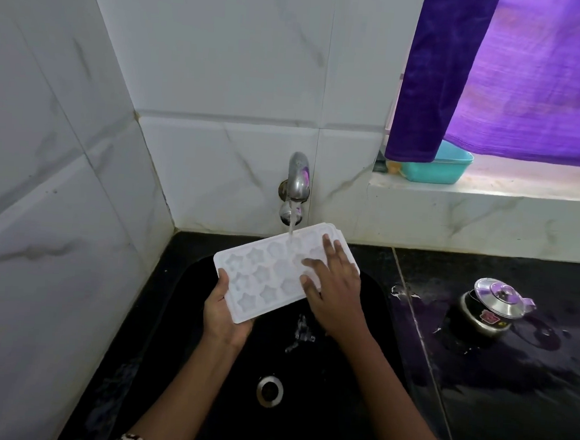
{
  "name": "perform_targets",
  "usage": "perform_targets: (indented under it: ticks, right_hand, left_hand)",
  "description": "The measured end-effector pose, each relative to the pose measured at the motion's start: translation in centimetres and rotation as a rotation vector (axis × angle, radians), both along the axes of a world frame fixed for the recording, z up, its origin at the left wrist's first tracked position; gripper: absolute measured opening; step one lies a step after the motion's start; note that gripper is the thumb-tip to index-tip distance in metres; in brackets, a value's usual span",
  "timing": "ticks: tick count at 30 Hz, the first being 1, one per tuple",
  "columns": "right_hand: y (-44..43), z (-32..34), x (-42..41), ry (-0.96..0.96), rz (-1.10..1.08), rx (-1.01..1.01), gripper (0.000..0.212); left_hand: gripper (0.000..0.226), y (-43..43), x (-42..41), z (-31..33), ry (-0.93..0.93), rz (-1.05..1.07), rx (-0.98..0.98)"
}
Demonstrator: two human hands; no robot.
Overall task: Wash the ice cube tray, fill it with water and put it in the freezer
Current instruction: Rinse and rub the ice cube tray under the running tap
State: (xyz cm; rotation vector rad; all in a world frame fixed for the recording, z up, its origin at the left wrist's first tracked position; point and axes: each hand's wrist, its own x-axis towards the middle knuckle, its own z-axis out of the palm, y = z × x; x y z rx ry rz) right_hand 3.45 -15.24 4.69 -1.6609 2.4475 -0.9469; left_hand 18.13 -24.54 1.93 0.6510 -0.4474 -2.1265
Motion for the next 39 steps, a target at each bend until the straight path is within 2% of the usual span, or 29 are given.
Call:
perform_targets:
  ticks: [3, 9, 13, 17, 22, 26, 30, 34, 39]
  right_hand:
    - [0.8, -0.6, -0.3, -0.069, -0.017, -0.021, 0.028]
    - [0.4, -2.4, 0.4, 0.011, 0.185, 0.074, 0.028]
    - [-0.7, -3.4, 0.9, 0.085, 0.109, 0.144, 0.031]
    - [-1.6, -4.0, 1.3, 0.15, 0.166, 0.096, 0.04]
    - [-2.2, -3.8, 0.5, 0.162, 0.056, 0.084, 0.044]
    - [-1.6, -4.6, 1.3, 0.244, 0.127, 0.106, 0.056]
    - [-1.7, -4.1, 0.6, 0.233, 0.022, 0.068, 0.045]
    - [-1.7, -4.6, 1.9, 0.307, 0.066, 0.043, 0.056]
    - [-1.5, -4.1, 1.0, 0.257, 0.005, 0.048, 0.047]
  left_hand:
    - [0.052, -0.1, 0.3, -0.7, 0.016, 0.017, 0.008]
    - [0.056, -0.5, 0.1, -1.8, 0.031, 0.015, 0.048]
    - [0.056, -0.8, -0.2, -2.3, 0.052, -0.005, 0.064]
    - [0.054, -1.6, -0.5, -2.6, 0.085, -0.025, 0.051]
    - [0.056, -1.5, -1.3, -3.2, 0.109, -0.066, 0.077]
    - [0.056, -2.3, -1.2, -3.3, 0.1, -0.03, 0.046]
    - [0.059, -2.0, -1.4, -3.1, 0.099, -0.053, 0.032]
    - [0.055, -2.3, -1.4, -2.6, 0.134, -0.039, 0.021]
    - [0.058, -1.9, -1.1, -2.8, 0.115, -0.073, 0.031]
